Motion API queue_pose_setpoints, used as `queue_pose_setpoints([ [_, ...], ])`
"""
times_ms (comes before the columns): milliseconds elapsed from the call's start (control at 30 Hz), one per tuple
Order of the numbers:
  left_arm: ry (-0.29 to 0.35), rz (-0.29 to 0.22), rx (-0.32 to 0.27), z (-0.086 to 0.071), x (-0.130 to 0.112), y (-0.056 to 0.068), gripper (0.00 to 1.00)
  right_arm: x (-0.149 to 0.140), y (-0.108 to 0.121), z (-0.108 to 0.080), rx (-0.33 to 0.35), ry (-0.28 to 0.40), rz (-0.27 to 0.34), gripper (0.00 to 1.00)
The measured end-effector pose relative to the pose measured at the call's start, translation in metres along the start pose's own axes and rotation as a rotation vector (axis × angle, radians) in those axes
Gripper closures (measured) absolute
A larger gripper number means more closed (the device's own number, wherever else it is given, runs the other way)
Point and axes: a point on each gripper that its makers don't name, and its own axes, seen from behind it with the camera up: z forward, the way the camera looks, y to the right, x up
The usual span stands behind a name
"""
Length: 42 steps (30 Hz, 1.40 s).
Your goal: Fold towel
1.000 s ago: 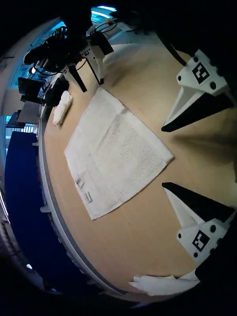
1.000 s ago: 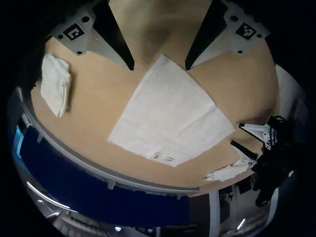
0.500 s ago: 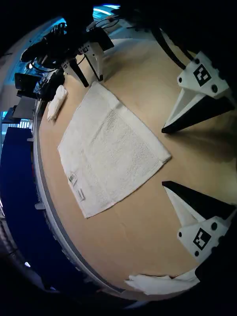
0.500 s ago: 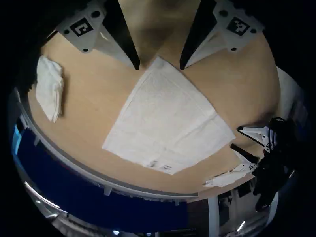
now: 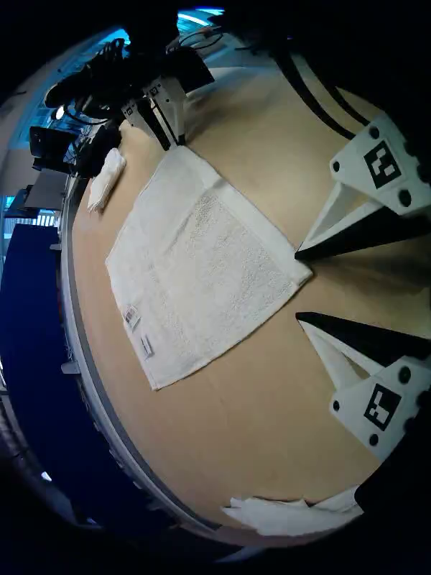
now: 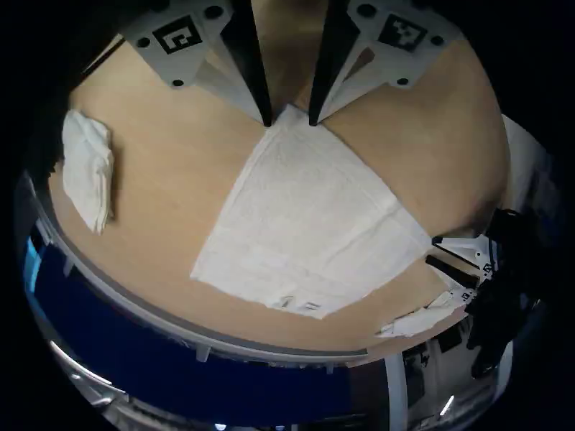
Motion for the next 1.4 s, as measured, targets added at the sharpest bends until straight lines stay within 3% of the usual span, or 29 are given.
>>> queue_pose_setpoints([
  [100,-0.001,0.011,-0.002,0.000,0.000,0.003,0.60,0.000,-0.001,0.000,-0.001,0.000,-0.008,0.66],
  [300,-0.002,0.027,0.002,-0.001,0.001,0.006,0.64,0.000,-0.002,-0.001,0.000,0.000,-0.014,0.69],
  [400,-0.006,0.028,0.000,-0.002,0.001,0.006,0.71,0.000,-0.003,-0.002,0.001,-0.001,-0.019,0.71],
  [567,-0.008,0.028,0.014,0.000,0.001,0.004,0.86,0.000,-0.004,-0.002,-0.005,-0.003,-0.038,0.82],
  [1067,0.007,-0.002,-0.003,-0.004,0.010,0.006,0.89,0.015,0.000,-0.012,0.006,0.030,0.007,0.86],
  [1400,0.030,-0.063,-0.006,-0.021,0.026,0.009,0.89,0.033,0.002,-0.031,0.008,0.057,0.015,0.86],
])
